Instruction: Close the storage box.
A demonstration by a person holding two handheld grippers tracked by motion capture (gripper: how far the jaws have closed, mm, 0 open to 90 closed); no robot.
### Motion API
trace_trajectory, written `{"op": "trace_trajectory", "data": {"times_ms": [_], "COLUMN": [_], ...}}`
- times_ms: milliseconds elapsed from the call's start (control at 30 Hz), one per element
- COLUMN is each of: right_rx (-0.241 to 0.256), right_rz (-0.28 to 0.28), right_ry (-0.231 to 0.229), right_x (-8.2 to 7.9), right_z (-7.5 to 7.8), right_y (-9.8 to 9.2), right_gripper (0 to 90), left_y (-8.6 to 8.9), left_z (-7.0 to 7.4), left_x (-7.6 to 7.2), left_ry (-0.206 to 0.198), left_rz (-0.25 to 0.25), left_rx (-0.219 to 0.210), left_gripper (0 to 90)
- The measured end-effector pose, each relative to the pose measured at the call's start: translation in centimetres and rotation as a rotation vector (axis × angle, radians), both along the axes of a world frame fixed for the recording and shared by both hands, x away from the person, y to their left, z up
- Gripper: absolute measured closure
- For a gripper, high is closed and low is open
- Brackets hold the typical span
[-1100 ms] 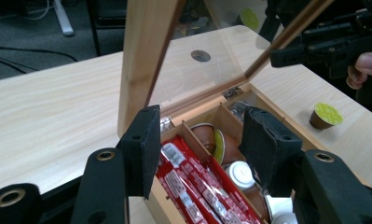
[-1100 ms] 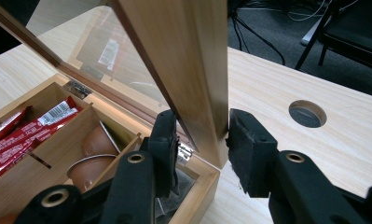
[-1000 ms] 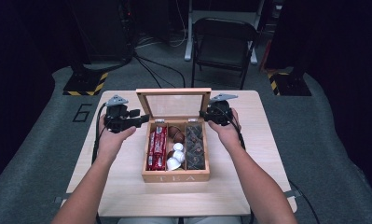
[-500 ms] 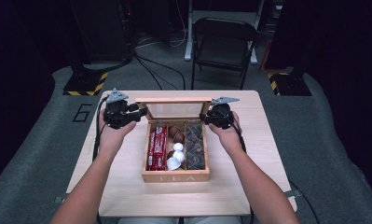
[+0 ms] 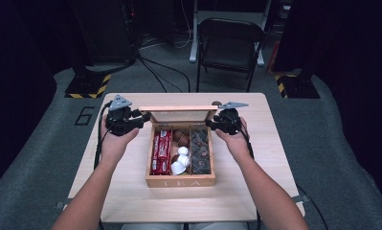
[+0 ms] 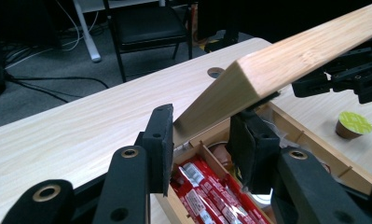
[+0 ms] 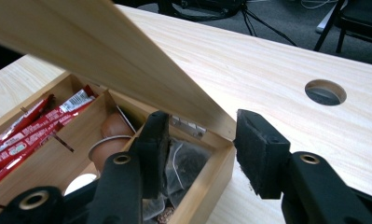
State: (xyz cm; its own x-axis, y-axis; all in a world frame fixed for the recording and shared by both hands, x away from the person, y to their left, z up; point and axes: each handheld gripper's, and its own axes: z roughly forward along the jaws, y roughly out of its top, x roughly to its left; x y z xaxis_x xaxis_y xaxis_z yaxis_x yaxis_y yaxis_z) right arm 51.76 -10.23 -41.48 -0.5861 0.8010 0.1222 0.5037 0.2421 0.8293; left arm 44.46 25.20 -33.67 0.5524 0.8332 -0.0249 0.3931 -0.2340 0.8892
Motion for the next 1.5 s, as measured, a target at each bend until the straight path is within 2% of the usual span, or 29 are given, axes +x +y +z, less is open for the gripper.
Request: {"op": "trace_trajectory", "data": {"times_ms": [167, 233, 367, 600, 767, 967, 1033, 1267, 1400, 1500], "right_rx": [-0.004, -0.01, 0.011, 0.049, 0.042, 0.098, 0.105, 0.1, 0.092, 0.102], "right_rz": [-0.001, 0.002, 0.001, 0.018, 0.028, 0.054, 0.061, 0.071, 0.072, 0.074], "right_ry": [0.004, -0.008, -0.02, -0.01, -0.044, -0.061, -0.063, -0.084, -0.113, -0.11], "right_x": [-0.7, -1.1, -1.8, -3.2, -4.8, -6.4, -7.0, -8.4, -9.1, -9.6], "right_z": [-0.2, 0.1, 0.7, 1.1, 1.5, 2.2, 2.3, 2.5, 2.7, 2.8], "right_y": [-0.3, -0.3, -0.2, -0.5, -0.7, -1.2, -1.2, -1.4, -1.7, -1.8], "right_gripper": [51.5, 51.3, 50.4, 47.4, 46.6, 45.8, 45.7, 44.7, 44.5, 44.5], "left_y": [0.1, 0.1, 0.1, 0.1, 0.4, 0.5, 0.4, 0.6, 0.7, 0.7], "left_z": [-0.3, -0.4, -0.8, -1.4, -1.7, -2.0, -2.2, -2.7, -3.1, -3.3], "left_x": [-0.5, -0.7, -1.1, -2.1, -2.8, -3.6, -3.9, -4.8, -5.2, -5.5], "left_ry": [0.008, 0.008, 0.008, 0.001, 0.009, 0.017, 0.012, 0.009, 0.007, 0.013], "left_rz": [-0.006, -0.007, -0.007, -0.023, -0.036, -0.051, -0.046, -0.053, -0.056, -0.058], "left_rx": [-0.003, -0.005, -0.018, 0.004, -0.008, 0.004, -0.004, -0.022, -0.019, -0.018], "left_gripper": [60.4, 60.3, 60.0, 59.7, 59.4, 59.0, 58.9, 58.8, 58.8, 58.8]}}
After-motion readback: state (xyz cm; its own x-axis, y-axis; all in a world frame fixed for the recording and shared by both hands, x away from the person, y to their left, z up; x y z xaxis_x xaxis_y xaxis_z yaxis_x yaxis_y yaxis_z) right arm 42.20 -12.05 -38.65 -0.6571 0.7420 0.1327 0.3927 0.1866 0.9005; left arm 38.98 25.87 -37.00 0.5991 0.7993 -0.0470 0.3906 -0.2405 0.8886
